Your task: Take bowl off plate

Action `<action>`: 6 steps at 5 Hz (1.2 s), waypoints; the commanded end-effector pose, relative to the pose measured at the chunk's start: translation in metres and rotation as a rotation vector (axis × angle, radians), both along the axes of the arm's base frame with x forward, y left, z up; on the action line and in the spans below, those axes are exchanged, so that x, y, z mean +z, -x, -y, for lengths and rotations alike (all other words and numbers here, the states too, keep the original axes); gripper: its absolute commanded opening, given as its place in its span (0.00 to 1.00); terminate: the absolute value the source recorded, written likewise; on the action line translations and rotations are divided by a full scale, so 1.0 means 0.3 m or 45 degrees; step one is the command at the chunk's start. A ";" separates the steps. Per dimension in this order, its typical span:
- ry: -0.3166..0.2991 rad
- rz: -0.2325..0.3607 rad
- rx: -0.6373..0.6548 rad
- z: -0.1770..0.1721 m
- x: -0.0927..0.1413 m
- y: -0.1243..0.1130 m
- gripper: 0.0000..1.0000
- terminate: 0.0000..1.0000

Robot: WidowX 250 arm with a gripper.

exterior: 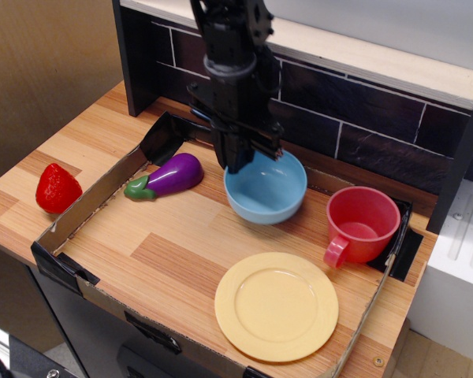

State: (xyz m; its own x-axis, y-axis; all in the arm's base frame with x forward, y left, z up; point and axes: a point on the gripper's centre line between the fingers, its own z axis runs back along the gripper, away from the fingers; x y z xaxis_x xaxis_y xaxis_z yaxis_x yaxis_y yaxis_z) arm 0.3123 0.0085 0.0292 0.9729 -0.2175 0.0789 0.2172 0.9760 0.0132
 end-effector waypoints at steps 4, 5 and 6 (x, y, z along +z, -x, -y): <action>0.002 0.122 0.088 0.009 0.171 -0.002 1.00 0.00; 0.044 0.149 0.108 0.019 0.257 0.006 1.00 0.00; 0.044 0.149 0.108 0.019 0.257 0.006 1.00 0.00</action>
